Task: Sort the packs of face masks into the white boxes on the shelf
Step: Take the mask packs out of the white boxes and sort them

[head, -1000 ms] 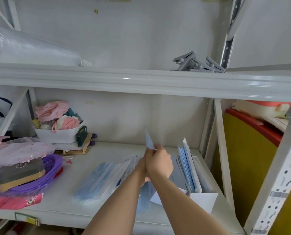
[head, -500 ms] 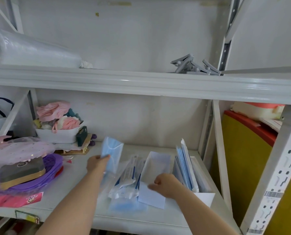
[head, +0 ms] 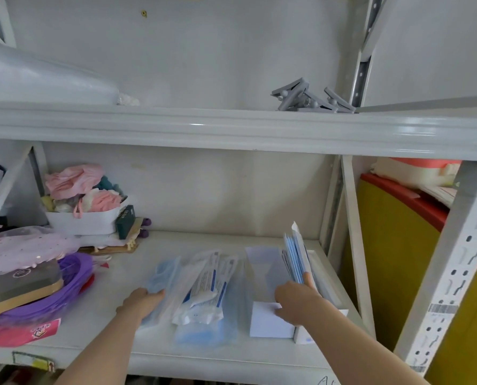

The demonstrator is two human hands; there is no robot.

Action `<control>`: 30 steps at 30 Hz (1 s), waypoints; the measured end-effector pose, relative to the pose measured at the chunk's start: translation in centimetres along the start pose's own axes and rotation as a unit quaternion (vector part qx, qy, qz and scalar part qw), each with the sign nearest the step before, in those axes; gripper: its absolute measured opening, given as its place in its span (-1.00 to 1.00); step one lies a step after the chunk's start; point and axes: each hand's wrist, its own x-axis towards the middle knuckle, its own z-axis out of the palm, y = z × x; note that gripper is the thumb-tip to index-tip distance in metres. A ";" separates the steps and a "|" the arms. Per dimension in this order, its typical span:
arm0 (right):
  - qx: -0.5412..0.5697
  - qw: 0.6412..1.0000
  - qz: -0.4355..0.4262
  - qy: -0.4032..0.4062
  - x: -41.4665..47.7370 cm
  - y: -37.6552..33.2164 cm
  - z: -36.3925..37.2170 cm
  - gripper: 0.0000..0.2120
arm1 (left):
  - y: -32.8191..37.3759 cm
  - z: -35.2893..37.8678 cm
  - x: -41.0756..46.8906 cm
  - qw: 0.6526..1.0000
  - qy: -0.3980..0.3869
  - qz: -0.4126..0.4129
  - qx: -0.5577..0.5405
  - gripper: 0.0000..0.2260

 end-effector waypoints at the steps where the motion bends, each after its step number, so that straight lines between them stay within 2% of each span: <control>1: 0.004 1.000 -0.002 -0.004 -0.1 0.1 0.0 -0.72 | 0.3 0.2 -0.5 1.000 0.023 -0.004 0.016 -0.30; 3: 0.029 1.000 0.002 -0.008 -0.1 0.1 0.0 -0.69 | 0.5 0.4 -1.6 0.996 0.064 -0.018 0.060 -0.27; 9: 0.095 0.995 0.003 0.024 0.3 -0.2 0.8 -0.63 | 0.7 1.8 -2.1 0.993 0.047 -0.018 0.107 -0.16; 14: 0.128 0.991 0.000 0.032 0.3 0.0 1.4 -0.52 | 2.9 2.9 -4.3 0.996 -0.015 0.044 0.081 -0.21; 19: 0.110 0.993 0.006 0.029 -0.2 0.1 1.7 -0.57 | 4.8 4.7 -5.9 0.996 -0.047 0.081 0.005 -0.26; 25: 0.076 0.996 0.003 0.036 -0.7 -0.2 1.6 -0.54 | 5.1 5.3 -6.8 0.996 -0.051 0.066 -0.024 -0.01; 27: 0.089 0.994 0.000 0.068 -1.1 0.0 1.2 -0.51 | 5.0 4.9 -6.7 0.998 -0.041 0.055 -0.016 0.00; 30: 0.150 0.967 0.031 0.205 -1.8 0.9 0.6 -0.55 | 5.2 3.9 -7.5 0.999 0.012 0.027 0.013 -0.06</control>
